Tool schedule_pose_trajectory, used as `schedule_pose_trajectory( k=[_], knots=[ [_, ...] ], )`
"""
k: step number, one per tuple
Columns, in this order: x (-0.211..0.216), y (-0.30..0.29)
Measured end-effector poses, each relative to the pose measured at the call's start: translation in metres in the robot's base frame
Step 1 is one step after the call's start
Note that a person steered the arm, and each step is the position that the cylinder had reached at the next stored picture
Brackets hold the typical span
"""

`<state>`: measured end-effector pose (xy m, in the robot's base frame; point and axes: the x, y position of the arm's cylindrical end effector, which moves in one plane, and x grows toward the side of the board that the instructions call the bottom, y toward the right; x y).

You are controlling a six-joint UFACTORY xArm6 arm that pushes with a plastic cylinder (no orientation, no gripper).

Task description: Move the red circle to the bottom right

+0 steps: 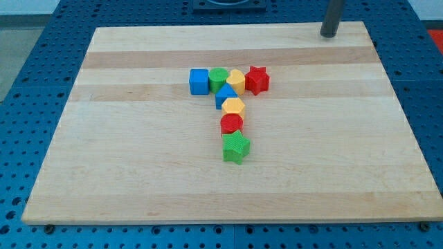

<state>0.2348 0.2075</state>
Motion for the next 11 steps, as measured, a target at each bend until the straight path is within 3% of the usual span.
schedule_pose_trajectory(
  k=[2, 4, 5, 6, 7, 8, 9, 11],
  knots=[
    [0.001, -0.006],
    [-0.043, -0.052],
    [-0.044, -0.066],
    [-0.041, -0.120],
    [-0.037, -0.229],
    [-0.019, -0.339],
    [0.064, -0.401],
    [0.174, -0.368]
  ],
)
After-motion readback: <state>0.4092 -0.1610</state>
